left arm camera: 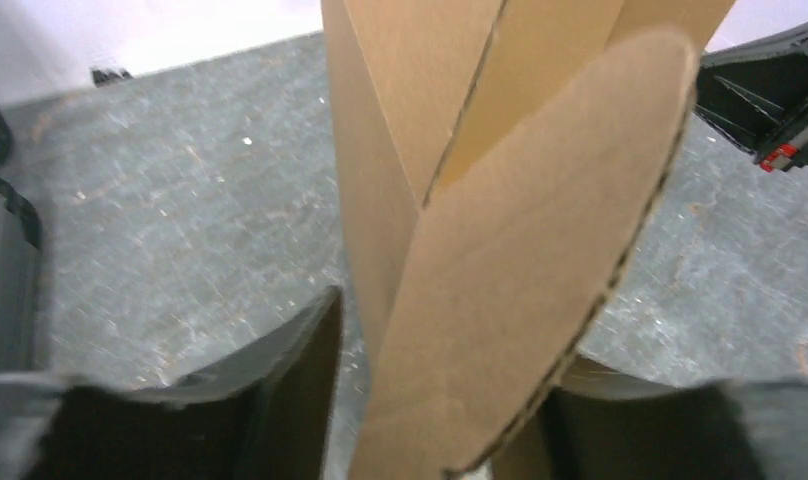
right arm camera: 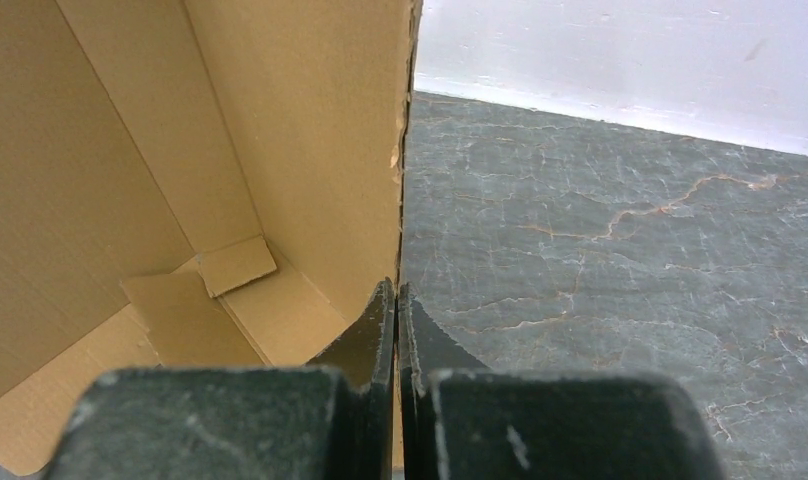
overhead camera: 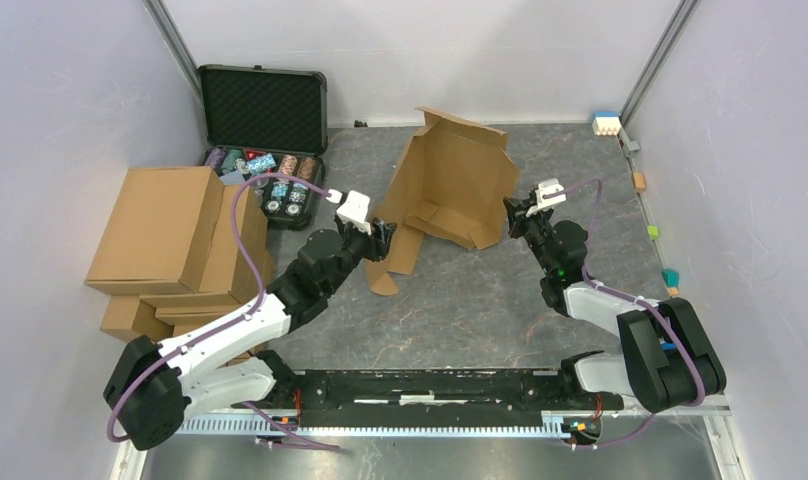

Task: Fold the paper box

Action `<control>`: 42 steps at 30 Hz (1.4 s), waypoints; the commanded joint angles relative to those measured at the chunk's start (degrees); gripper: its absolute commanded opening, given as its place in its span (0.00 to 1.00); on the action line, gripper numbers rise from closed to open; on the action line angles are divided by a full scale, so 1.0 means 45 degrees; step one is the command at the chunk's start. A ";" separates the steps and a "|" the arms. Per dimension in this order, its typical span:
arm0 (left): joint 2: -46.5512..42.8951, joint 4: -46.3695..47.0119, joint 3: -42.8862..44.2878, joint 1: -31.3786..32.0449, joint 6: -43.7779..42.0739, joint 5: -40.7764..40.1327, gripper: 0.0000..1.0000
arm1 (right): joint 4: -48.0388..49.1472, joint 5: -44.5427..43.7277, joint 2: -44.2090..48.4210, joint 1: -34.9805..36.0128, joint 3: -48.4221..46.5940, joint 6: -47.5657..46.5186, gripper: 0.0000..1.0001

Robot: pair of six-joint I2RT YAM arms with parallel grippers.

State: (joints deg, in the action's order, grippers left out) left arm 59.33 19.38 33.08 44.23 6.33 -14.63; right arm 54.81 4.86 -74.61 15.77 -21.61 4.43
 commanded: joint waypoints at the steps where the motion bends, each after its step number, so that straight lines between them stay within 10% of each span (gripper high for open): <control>1: 0.0211 0.1208 0.0743 -0.0586 -0.0449 0.0410 0.46 | 0.0382 -0.0067 0.0246 0.0087 -0.0008 -0.0059 0.00; 5: 0.0602 0.1345 0.0857 -0.1282 -0.0085 0.0752 0.03 | 0.0307 -0.0165 0.0491 0.0072 0.0164 0.0041 0.00; 8: 0.0571 0.1779 0.0544 -0.1410 -0.0162 0.0685 0.02 | 0.0137 -0.0472 0.0886 0.0089 0.0361 0.0162 0.03; 19: 0.0514 0.1809 0.0308 -0.1371 -0.0171 0.2346 0.02 | -0.0229 -0.0492 0.1043 0.0128 0.0787 0.0498 0.98; 29: 0.0390 0.1757 0.0061 -0.1352 -0.0449 0.2430 0.02 | -0.0472 -0.1121 0.0666 -0.1200 0.0357 0.0246 0.98; 42: 0.0373 0.1479 0.0226 -0.1312 -0.0527 0.2622 0.02 | 0.0632 0.3208 -0.6830 -0.3426 -0.7021 0.1583 0.98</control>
State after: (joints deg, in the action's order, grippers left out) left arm 61.91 24.86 33.78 38.00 5.74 -4.05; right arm 50.96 10.79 -98.78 1.32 -43.33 10.83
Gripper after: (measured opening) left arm 0.043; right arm 0.979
